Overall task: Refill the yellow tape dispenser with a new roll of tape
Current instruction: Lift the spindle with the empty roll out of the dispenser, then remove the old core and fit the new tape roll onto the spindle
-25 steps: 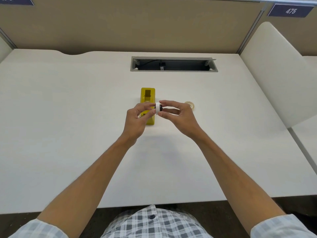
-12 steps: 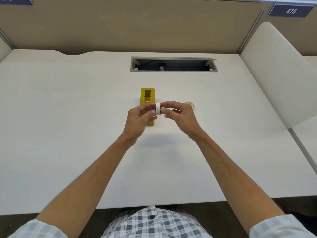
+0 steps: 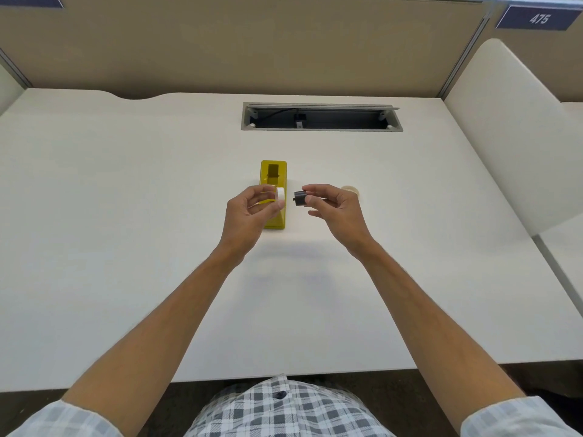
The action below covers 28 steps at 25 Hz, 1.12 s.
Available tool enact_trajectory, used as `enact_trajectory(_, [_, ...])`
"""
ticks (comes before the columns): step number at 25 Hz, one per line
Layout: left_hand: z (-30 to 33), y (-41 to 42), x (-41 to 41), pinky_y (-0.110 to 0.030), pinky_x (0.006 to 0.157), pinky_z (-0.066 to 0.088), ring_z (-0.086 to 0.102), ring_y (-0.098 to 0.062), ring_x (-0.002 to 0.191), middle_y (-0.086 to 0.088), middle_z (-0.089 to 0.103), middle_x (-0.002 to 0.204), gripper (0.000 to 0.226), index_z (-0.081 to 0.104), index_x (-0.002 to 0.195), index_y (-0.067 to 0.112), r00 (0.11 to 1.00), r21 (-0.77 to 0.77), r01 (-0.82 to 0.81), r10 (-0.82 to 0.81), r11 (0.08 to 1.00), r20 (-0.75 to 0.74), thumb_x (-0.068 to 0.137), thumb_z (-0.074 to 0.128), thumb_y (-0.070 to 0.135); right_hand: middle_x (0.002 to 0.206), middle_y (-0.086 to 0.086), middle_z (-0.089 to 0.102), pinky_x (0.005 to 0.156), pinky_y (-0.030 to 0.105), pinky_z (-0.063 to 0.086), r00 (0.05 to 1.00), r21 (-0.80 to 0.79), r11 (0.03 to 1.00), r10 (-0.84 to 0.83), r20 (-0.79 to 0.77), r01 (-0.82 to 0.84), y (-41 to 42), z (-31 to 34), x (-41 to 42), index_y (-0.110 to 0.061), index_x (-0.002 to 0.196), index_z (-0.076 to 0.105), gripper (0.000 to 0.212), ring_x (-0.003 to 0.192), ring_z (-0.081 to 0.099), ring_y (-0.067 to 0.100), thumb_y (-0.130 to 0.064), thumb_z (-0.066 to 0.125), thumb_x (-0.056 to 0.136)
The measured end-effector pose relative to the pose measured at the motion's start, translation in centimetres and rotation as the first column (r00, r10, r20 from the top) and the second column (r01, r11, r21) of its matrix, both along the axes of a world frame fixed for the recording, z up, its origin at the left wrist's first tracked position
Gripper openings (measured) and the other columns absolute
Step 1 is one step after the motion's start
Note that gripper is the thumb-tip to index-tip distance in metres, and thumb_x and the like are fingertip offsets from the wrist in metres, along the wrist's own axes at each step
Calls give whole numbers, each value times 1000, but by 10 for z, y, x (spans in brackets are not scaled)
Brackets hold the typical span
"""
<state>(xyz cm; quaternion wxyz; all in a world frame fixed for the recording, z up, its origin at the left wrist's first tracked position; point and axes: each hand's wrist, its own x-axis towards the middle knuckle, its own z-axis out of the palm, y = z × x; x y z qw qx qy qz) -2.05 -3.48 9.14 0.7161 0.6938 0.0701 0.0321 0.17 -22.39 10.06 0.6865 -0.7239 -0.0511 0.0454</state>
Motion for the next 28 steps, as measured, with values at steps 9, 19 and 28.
enact_trajectory(9, [-24, 33, -4, -19, 73, 51, 63, -5, 97, 9, 69, 108, 35, 67, 113, 22, 989, 363, -148, 147, 920, 31, 79, 78, 24, 92, -15, 77, 82, 27, 58, 1000, -37, 999, 7, -12, -7, -5, -4, -2, -17, 107, 72, 22, 90, 72, 6, -8, 71, 87])
enact_trajectory(19, [-77, 75, -5, -40, 103, 43, 54, -26, 123, -6, 66, 126, 40, 66, 122, 16, 989, 669, -106, 147, 736, -5, 82, 72, 16, 96, -14, 76, 85, 28, 56, 999, -114, 993, -39, -1, 39, -12, -11, 1, -25, 106, 73, 23, 93, 71, 10, -12, 70, 87])
enact_trajectory(28, [-90, 83, -8, -40, 99, 35, 53, -27, 119, -8, 60, 123, 44, 59, 128, 20, 989, 760, -121, 147, 638, 35, 85, 67, 18, 100, -5, 76, 89, 28, 55, 999, -140, 989, -48, -19, 45, -11, -13, 1, -19, 108, 73, 22, 89, 71, 7, -12, 70, 87])
